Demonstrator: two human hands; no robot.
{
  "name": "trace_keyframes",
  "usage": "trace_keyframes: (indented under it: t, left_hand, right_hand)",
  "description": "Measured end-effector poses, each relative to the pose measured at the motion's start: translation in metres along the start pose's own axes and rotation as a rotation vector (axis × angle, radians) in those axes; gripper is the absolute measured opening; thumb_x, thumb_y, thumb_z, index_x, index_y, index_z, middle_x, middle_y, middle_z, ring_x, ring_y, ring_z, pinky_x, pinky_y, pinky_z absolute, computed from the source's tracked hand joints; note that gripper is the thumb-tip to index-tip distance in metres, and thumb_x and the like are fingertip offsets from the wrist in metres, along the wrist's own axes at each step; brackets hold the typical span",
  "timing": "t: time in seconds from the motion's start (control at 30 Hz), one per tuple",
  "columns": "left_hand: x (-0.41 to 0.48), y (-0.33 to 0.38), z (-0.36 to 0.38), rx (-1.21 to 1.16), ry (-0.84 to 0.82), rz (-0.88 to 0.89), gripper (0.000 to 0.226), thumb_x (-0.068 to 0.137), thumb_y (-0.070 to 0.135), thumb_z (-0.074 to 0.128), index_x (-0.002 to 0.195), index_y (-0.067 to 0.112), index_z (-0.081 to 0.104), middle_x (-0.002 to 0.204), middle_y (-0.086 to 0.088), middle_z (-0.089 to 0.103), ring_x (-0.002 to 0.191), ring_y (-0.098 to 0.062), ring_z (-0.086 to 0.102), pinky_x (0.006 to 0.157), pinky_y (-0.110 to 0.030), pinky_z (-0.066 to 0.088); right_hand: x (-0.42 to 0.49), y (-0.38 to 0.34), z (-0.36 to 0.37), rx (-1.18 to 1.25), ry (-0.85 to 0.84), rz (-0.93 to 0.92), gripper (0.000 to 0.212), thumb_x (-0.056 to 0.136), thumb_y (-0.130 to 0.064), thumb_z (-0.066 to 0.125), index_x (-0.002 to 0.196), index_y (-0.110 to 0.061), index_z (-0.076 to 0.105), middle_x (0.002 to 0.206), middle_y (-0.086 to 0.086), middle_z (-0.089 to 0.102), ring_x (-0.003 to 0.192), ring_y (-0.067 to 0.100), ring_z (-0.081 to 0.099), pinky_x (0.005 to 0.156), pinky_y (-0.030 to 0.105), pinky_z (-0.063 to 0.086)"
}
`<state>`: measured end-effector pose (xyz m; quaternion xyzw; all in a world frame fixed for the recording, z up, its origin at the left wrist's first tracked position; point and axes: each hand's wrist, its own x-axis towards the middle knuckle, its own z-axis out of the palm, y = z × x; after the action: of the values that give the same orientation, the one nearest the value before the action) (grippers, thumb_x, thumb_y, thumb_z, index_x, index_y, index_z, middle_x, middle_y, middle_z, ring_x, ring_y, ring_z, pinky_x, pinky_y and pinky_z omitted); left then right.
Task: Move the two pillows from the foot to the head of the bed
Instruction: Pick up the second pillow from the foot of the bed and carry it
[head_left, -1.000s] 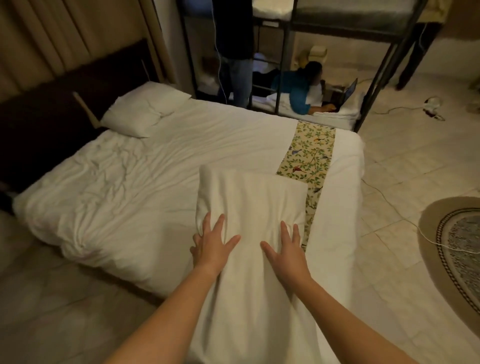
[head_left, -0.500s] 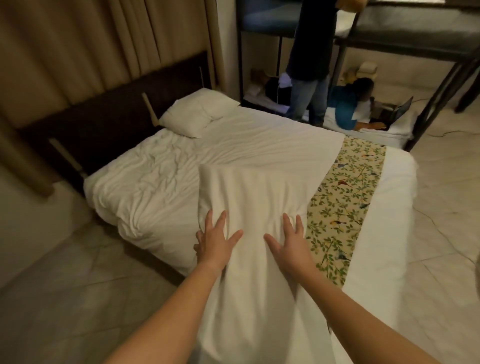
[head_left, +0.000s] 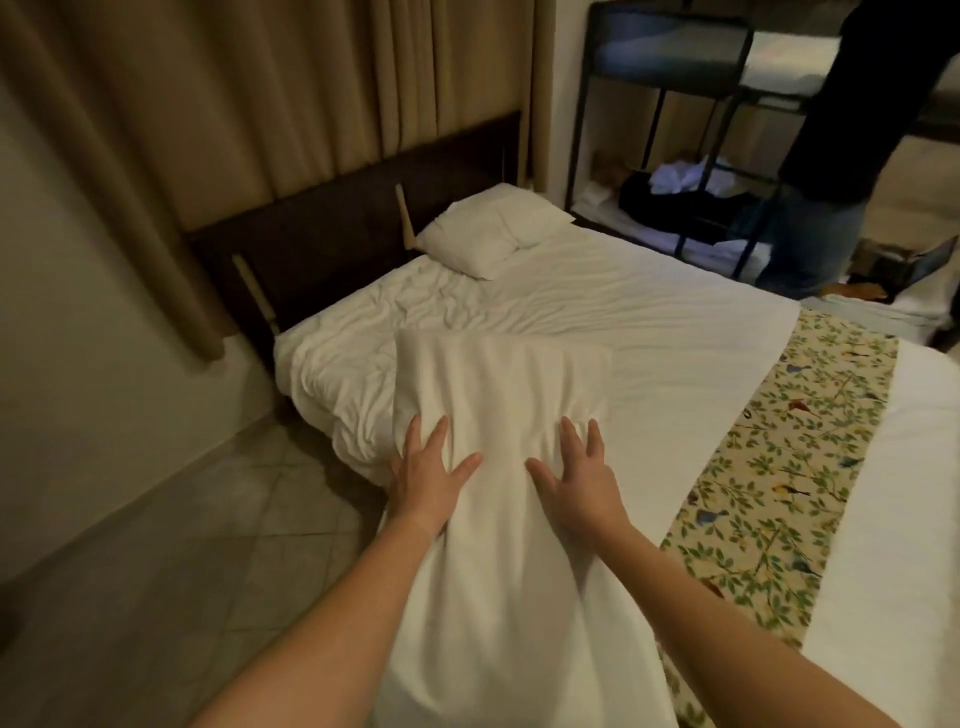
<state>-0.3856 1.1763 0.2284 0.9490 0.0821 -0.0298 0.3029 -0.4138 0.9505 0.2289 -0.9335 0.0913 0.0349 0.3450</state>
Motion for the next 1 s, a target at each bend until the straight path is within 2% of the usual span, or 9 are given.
trace_keyframes:
  t: [0.17, 0.37, 0.5, 0.7, 1.0]
  left_hand:
    - [0.032, -0.055, -0.032, -0.047, 0.019, 0.015, 0.083, 0.089, 0.073, 0.063, 0.161, 0.041, 0.035, 0.174, 0.003, 0.010, 0.152, -0.040, 0.028, 0.122, -0.052, 0.032]
    - [0.062, -0.096, -0.068, -0.046, 0.047, -0.044, 0.083, 0.091, 0.071, 0.062, 0.162, 0.041, 0.033, 0.175, 0.003, 0.009, 0.149, -0.042, 0.028, 0.122, -0.051, 0.028]
    - [0.086, -0.122, -0.081, -0.042, 0.063, -0.078, 0.084, 0.088, 0.078, 0.059, 0.160, 0.045, 0.034, 0.174, 0.003, 0.011, 0.148, -0.043, 0.030, 0.121, -0.057, 0.030]
    - [0.129, -0.146, -0.101, -0.016, 0.108, -0.121, 0.082, 0.089, 0.075, 0.060, 0.160, 0.042, 0.036, 0.174, 0.001, 0.012, 0.148, -0.040, 0.034, 0.121, -0.049, 0.029]
    - [0.203, -0.159, -0.127, 0.025, 0.181, -0.212, 0.081, 0.091, 0.073, 0.060, 0.161, 0.040, 0.037, 0.174, 0.000, 0.014, 0.147, -0.041, 0.035, 0.120, -0.046, 0.028]
  right_hand:
    - [0.017, -0.053, 0.040, 0.000, -0.015, -0.027, 0.088, 0.094, -0.071, 0.055, 0.166, -0.038, 0.017, 0.177, 0.000, -0.004, 0.137, 0.046, 0.053, 0.114, 0.053, 0.044]
    - [0.045, -0.104, 0.077, -0.006, -0.035, -0.065, 0.088, 0.093, -0.071, 0.056, 0.166, -0.037, 0.019, 0.177, 0.004, -0.001, 0.136, 0.045, 0.054, 0.113, 0.053, 0.045]
    - [0.064, -0.130, 0.094, -0.016, -0.052, -0.093, 0.087, 0.094, -0.069, 0.056, 0.165, -0.036, 0.020, 0.177, 0.005, 0.000, 0.135, 0.045, 0.056, 0.113, 0.052, 0.045]
    - [0.109, -0.165, 0.120, 0.003, -0.094, -0.130, 0.086, 0.095, -0.065, 0.059, 0.166, -0.032, 0.023, 0.176, 0.010, 0.004, 0.138, 0.047, 0.052, 0.114, 0.052, 0.043]
    - [0.200, -0.210, 0.150, 0.017, -0.179, -0.209, 0.085, 0.097, -0.064, 0.058, 0.166, -0.030, 0.022, 0.176, 0.010, 0.004, 0.141, 0.047, 0.049, 0.115, 0.053, 0.043]
